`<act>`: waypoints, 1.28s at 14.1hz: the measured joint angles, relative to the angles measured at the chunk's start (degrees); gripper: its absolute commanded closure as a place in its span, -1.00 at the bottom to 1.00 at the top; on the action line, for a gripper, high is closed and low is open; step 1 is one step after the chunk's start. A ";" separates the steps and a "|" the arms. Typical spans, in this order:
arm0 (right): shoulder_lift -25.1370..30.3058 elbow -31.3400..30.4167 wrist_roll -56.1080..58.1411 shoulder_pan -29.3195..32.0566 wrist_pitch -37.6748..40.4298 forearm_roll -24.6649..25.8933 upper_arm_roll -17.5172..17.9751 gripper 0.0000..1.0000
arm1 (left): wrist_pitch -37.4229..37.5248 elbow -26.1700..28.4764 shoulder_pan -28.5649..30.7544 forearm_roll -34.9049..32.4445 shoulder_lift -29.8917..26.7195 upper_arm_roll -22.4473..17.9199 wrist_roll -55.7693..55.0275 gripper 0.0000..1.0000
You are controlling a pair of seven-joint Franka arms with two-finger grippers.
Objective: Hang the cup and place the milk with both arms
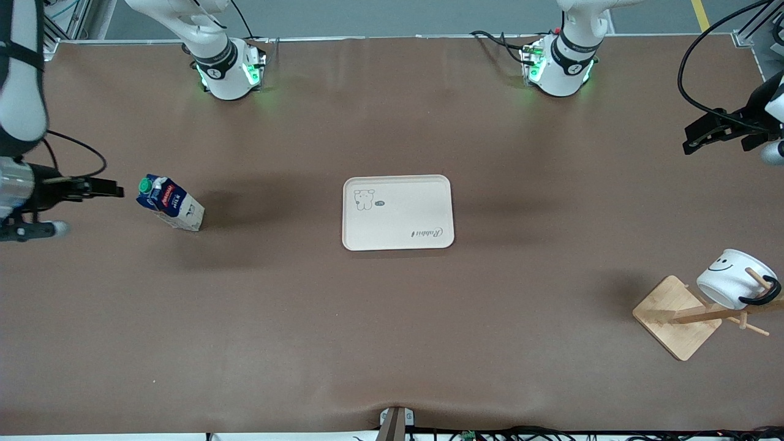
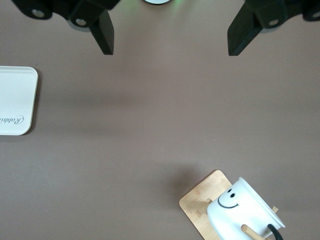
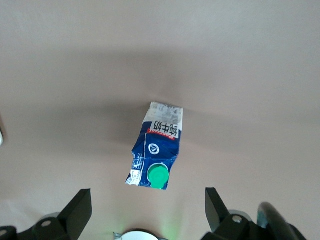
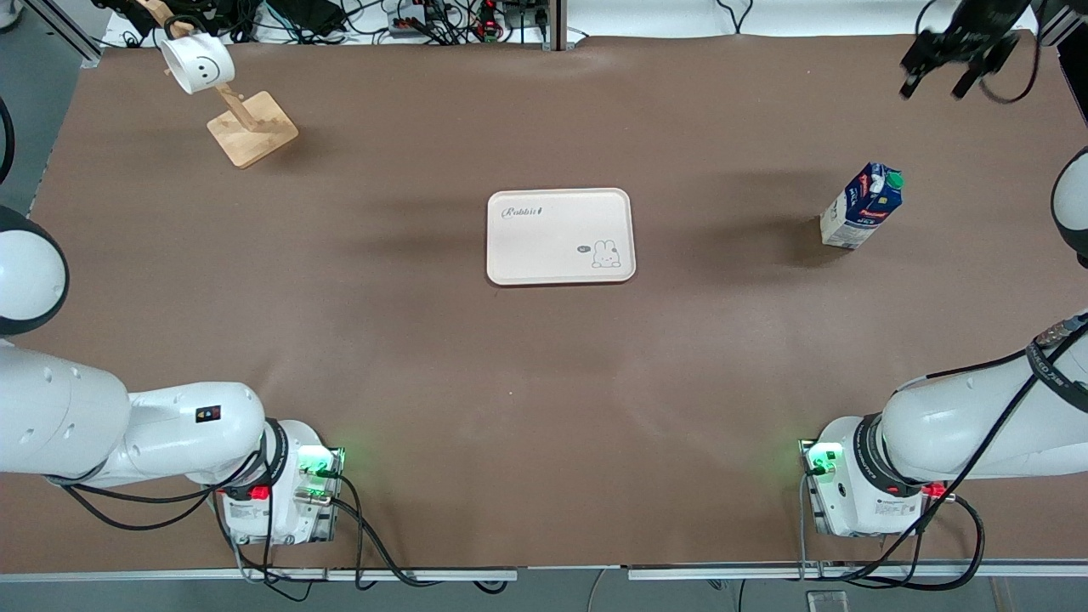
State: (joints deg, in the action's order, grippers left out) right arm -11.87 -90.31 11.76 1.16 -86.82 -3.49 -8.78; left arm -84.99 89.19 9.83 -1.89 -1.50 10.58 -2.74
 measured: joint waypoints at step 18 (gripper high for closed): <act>8.05 16.53 -5.88 0.35 18.28 -1.04 1.29 -1.00 | -5.00 6.22 -0.33 2.84 -4.46 1.17 0.00 -1.00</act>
State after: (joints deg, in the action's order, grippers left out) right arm -3.81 -73.78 5.89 1.50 -68.54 -4.53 -7.49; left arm -89.99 95.40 9.50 0.95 -5.96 11.75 -2.75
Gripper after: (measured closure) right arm 0.000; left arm 0.000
